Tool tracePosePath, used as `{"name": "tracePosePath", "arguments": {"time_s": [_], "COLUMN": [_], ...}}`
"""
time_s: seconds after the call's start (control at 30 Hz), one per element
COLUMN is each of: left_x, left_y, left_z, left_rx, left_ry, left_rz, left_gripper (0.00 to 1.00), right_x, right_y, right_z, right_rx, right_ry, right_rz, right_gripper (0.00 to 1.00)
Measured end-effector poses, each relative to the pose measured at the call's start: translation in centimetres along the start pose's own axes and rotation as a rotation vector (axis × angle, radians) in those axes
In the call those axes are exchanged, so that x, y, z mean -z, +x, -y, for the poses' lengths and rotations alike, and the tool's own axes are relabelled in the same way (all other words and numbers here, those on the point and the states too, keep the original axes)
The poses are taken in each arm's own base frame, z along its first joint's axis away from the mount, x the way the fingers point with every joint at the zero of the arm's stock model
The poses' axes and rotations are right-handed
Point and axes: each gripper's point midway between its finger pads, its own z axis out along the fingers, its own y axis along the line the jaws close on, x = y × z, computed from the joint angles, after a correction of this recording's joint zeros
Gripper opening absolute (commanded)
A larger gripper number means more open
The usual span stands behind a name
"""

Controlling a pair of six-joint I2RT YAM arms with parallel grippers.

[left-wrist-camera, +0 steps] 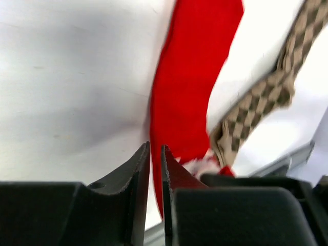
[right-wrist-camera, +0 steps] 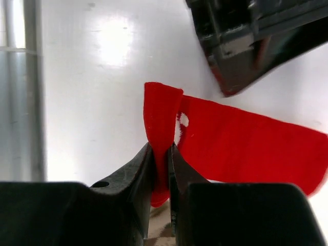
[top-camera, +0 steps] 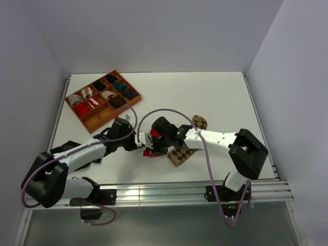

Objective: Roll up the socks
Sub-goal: Roll the sock at the center of the board.

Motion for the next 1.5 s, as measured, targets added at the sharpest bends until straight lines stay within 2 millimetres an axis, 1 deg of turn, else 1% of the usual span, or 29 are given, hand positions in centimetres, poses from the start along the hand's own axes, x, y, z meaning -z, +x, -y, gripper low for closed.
{"name": "tracePosePath", "arguments": {"time_s": [0.1, 0.17, 0.27, 0.3, 0.43, 0.53, 0.63, 0.67, 0.73, 0.77, 0.83, 1.03, 1.1, 1.23, 1.3, 1.4, 1.5], "left_x": [0.9, 1.7, 3.1, 3.5, 4.7, 4.9, 4.9, 4.9, 4.7, 4.5, 4.1, 2.7, 2.4, 2.0, 1.2, -0.7, -1.8], "left_y": [-0.9, -1.3, -2.1, -2.5, -3.7, -3.9, -3.7, -3.5, -3.2, -2.9, -2.1, 0.4, 1.2, 2.5, 3.1, 4.1, 4.9], "left_z": [-0.9, -1.7, -2.5, -2.4, -1.8, -1.6, -1.1, -0.8, -0.1, 0.3, 1.0, 1.6, 2.1, 3.6, 3.6, 2.9, 2.3], "left_rx": [0.038, 0.058, 0.063, 0.057, 0.033, -0.007, -0.066, -0.087, -0.145, -0.170, -0.234, -0.391, -0.428, -0.479, -0.495, -0.514, -0.523], "left_ry": [-0.006, -0.009, 0.010, 0.025, 0.083, 0.098, 0.097, 0.100, 0.107, 0.117, 0.140, 0.229, 0.273, 0.365, 0.370, 0.341, 0.332], "left_rz": [0.102, 0.171, 0.282, 0.316, 0.430, 0.482, 0.512, 0.517, 0.533, 0.534, 0.534, 0.473, 0.443, 0.389, 0.356, 0.291, 0.249], "left_gripper": [0.21, 0.22, 0.25, 0.27, 0.27, 0.27, 0.30, 0.33, 0.35, 0.38, 0.41, 0.41, 0.42, 0.41, 0.40, 0.40, 0.42], "right_x": [-0.6, -1.0, -1.6, -1.9, -2.6, -2.8, -2.3, -2.1, -1.9, -1.8, -1.6, -1.2, -1.1, -1.0, -1.1, -1.1, -1.1], "right_y": [-0.5, -0.1, 1.0, 1.6, 3.5, 4.1, 4.4, 4.5, 4.8, 4.9, 5.0, 5.0, 5.0, 5.2, 5.5, 5.6, 5.6], "right_z": [-0.5, -0.6, 0.1, 0.3, 0.0, -0.8, -1.5, -1.7, -1.9, -2.0, -2.3, -2.3, -2.2, -1.9, -1.7, -1.6, -1.6], "right_rx": [-0.062, -0.122, -0.229, -0.270, -0.416, -0.507, -0.577, -0.593, -0.619, -0.632, -0.656, -0.672, -0.676, -0.698, -0.709, -0.722, -0.725], "right_ry": [-0.121, -0.196, -0.282, -0.312, -0.451, -0.562, -0.629, -0.643, -0.670, -0.681, -0.700, -0.713, -0.714, -0.717, -0.716, -0.720, -0.719], "right_rz": [0.002, -0.013, -0.043, -0.056, -0.114, -0.135, -0.149, -0.156, -0.167, -0.171, -0.177, -0.175, -0.170, -0.163, -0.163, -0.159, -0.158], "right_gripper": [0.19, 0.19, 0.19, 0.20, 0.20, 0.20, 0.20, 0.19, 0.19, 0.19, 0.19, 0.17, 0.17, 0.17, 0.16, 0.16, 0.16]}}
